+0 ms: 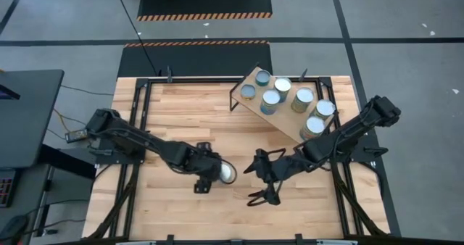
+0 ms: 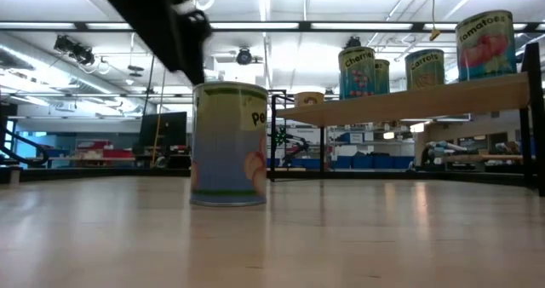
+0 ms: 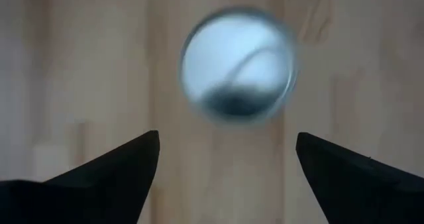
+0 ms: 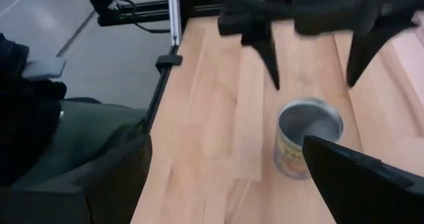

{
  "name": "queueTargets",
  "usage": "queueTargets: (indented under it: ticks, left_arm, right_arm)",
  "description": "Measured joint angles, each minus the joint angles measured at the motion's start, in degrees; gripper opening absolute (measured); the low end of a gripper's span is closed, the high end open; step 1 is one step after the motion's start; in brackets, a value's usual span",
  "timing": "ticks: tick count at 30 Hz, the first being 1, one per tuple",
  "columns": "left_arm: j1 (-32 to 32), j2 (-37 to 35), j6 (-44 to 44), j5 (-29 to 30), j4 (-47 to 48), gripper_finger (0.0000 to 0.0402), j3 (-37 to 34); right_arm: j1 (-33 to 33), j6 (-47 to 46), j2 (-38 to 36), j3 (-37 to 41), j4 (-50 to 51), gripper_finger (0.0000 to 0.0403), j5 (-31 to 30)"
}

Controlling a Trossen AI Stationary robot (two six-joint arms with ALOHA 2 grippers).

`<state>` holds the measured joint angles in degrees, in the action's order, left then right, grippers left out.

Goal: Pick and place cans onto a shelf
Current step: Put the canned peaches on the shelf

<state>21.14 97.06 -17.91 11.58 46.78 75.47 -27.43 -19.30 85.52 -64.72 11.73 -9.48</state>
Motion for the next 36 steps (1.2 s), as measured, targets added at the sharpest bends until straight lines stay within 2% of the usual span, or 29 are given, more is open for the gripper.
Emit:
queueTargets:
  ticks: [3,8,13,15,20,25,36]
  left_arm:
    - [2.06,-3.47,-4.53,4.96,3.49,0.0363,-2.64]
    - [4.16,-6.12,-11.42,12.43,-1.84,0.0359,-11.84]
    - [4.04,-5.09,-12.95,14.29,-22.60,0.0347,-21.51]
    - [4.05,-4.85,-12.96,15.32,-28.21,0.0346,-23.95]
    - [4.80,-2.63,-11.19,16.80,-39.21,0.0345,-24.80]
    - [5.82,-2.26,-8.90,16.62,-40.39,0.0345,-24.69]
    - [6.08,-3.77,-9.01,17.16,-37.70,0.0345,-24.78]
  right_arm:
    - [0.64,1.57,4.41,-2.58,-0.27,0.0399,-0.84]
    - [2.44,1.73,10.98,-8.38,0.75,0.0399,-1.11]
    - [4.11,3.96,15.35,-14.37,6.70,0.0399,-1.06]
    - [4.62,4.06,16.88,-16.58,8.41,0.0399,-1.02]
    - [4.74,4.09,17.58,-17.06,10.01,0.0399,-1.47]
    - [4.74,0.38,17.59,-16.87,16.85,0.0399,-3.17]
    - [6.98,1.03,21.46,-16.44,17.45,0.0400,-1.55]
